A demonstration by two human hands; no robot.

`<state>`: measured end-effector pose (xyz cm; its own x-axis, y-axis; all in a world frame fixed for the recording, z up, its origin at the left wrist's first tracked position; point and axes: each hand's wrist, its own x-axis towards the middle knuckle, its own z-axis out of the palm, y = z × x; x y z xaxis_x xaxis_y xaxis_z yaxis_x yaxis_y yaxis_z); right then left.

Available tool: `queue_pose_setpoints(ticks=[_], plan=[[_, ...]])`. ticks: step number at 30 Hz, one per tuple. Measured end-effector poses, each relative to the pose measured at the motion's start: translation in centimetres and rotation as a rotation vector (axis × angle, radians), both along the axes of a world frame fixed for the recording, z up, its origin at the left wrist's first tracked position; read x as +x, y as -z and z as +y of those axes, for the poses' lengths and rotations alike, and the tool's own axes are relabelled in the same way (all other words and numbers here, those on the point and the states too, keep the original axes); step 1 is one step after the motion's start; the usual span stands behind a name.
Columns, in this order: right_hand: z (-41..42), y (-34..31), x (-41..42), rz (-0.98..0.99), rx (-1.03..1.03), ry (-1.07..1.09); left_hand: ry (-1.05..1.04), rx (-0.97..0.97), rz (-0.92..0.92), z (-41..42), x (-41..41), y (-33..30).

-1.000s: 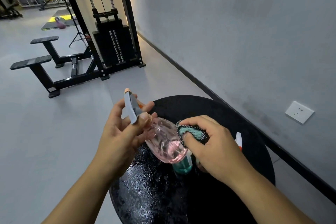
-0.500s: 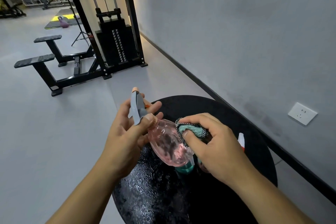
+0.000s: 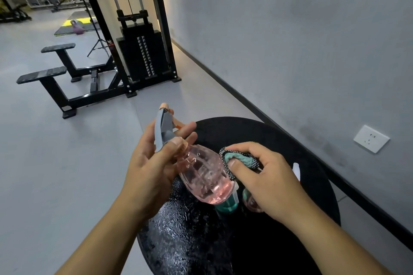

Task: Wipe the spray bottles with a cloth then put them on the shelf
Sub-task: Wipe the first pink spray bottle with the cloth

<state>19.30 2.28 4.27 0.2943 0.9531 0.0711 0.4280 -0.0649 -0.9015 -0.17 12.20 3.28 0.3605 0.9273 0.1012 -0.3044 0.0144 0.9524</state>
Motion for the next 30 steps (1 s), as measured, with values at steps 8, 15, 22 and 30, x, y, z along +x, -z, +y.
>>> queue_pose_setpoints(ticks=[8,15,22,30], plan=[[1.2,1.1,-0.2,0.633,0.023,0.17,-0.13,0.087,0.108,-0.8,1.2,0.2],[1.4,1.3,-0.2,0.683,0.082,0.248,-0.02,0.043,0.352,-1.6,2.2,0.4],[1.3,1.2,-0.3,0.666,0.086,0.185,0.1,0.029,0.345,-1.2,1.9,1.5],[1.4,1.7,0.5,0.69,0.067,0.206,0.029,-0.095,0.234,-0.1,1.6,1.8]])
